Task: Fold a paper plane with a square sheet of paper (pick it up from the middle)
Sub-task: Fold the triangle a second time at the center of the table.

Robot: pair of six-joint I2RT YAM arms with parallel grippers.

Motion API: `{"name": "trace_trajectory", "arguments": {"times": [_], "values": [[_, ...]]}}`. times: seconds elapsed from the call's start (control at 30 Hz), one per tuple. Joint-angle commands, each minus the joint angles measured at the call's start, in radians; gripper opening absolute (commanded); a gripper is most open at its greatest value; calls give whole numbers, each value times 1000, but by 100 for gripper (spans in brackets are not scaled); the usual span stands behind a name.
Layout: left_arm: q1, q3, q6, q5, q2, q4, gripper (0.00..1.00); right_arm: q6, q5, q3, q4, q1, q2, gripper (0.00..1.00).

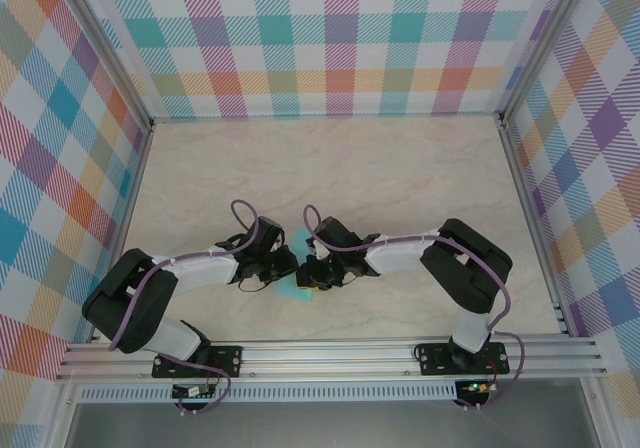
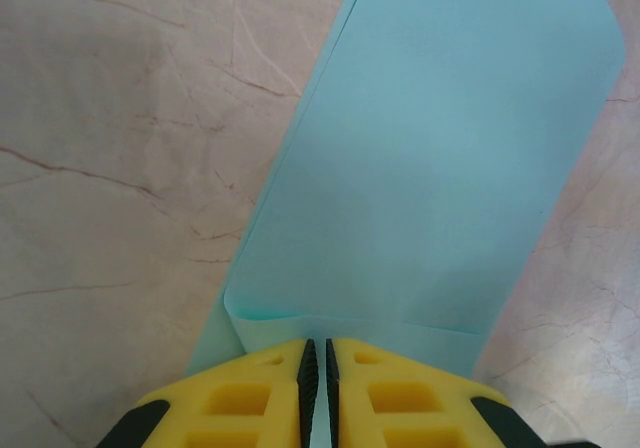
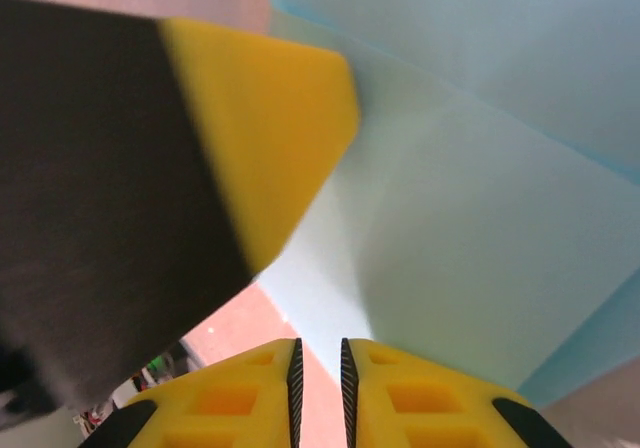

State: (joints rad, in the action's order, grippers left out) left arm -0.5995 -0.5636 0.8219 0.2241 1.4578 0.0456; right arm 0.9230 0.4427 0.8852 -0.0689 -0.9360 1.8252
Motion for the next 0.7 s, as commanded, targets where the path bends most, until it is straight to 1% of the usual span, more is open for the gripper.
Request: {"name": "trace_trajectory", "arguments": {"times": [0.0,0.17,0.27,0.43,0.47,0.57,0.67], "values": [[7,7,-12,-23,22,74,16,11,-5,-8,8,-5,52,18],[8,-29,-43,-20,6,125,17,22,-25,-73,-4,-4,58,15],[8,-33,-40,-13,-36,129,20,22,-35,-91,1,-4,51,13],[7,-42,-53,7,-139,159,30,4,-48,-86,25,-4,49,11],[7,-42,-55,8,-157,171,30,4,-46,-84,23,-4,50,11],[9,-19,-66,25,-216,179,25,10,-45,-85,10,-4,45,11],[22,25,-58,66,-248,129,16,14,-50,-85,11,-4,43,10]]}}
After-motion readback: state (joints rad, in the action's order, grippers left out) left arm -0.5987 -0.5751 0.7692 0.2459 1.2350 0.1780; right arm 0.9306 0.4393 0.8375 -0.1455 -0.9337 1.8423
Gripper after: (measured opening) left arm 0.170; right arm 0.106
